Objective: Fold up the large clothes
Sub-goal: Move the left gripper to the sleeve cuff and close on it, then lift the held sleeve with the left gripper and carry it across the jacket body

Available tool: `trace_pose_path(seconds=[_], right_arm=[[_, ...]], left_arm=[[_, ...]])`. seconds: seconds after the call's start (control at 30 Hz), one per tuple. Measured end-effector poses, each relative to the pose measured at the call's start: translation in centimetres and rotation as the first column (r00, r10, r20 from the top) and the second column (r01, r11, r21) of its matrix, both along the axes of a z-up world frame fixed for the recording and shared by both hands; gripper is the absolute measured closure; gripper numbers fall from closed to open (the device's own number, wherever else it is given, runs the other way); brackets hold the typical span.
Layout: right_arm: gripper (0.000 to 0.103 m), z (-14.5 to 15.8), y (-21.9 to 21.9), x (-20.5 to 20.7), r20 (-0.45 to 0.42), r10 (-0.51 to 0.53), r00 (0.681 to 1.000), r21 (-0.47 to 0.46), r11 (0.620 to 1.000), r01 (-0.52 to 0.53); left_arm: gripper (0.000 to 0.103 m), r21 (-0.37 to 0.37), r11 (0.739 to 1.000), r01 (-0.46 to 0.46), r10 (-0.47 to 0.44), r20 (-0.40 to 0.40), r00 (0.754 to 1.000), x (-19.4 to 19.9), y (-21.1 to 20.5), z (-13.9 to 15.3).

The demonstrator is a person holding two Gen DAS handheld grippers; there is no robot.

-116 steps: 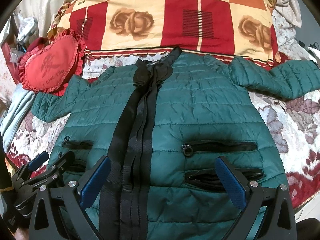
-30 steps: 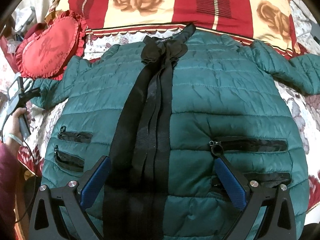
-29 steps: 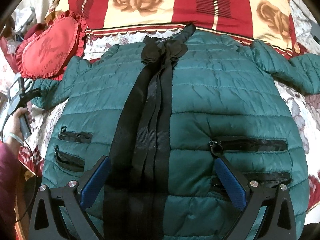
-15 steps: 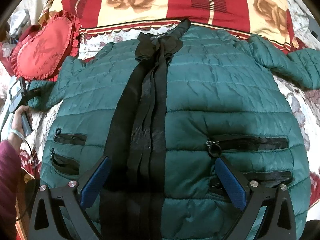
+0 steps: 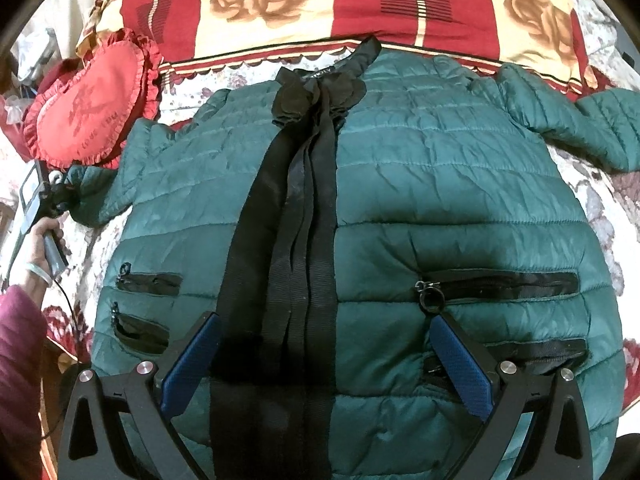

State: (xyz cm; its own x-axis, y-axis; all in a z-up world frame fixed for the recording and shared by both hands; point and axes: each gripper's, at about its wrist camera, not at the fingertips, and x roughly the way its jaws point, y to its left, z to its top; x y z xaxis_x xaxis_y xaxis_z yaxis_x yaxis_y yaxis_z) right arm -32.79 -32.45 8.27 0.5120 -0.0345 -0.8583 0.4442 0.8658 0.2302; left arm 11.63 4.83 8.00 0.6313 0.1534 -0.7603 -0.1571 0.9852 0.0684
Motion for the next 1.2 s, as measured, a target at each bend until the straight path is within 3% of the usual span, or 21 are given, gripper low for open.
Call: trace_pose_path(seconds=[0.57,0.7,0.93,1.2], right_arm=[[0.000,1.1,-0.2,-1.4,0.054,0.005,0.999,0.003,1.000,-0.005],[0.000,0.7,-0.8,-0.9,0.034,0.009,0.999,-0.059,0.998,-0.007],[0.000,1.9,-4.1,1.9,0.037,-0.012,0.999,-0.204,0.979,0.020],[0.000,1.0,-8.7,5.0,0.048,-0.047,0.998,-0.247,0.967,0.058]], left_arm=[[0.091,-0.118,0.975,0.187,-0.174,0.114,0.978,-10.2,-2.2,7.0],[0.091,-0.165,0.956,0.242,-0.225,0.116,0.967,-11.9,-4.4,8.0],[0.091,-0.147,0.929,0.339,-0.322,0.130,0.938,-14.7,-9.3,8.7],[0.091,-0.132,0.905,0.404,-0.390,0.122,0.913,-16.8,-13.0,9.2]])
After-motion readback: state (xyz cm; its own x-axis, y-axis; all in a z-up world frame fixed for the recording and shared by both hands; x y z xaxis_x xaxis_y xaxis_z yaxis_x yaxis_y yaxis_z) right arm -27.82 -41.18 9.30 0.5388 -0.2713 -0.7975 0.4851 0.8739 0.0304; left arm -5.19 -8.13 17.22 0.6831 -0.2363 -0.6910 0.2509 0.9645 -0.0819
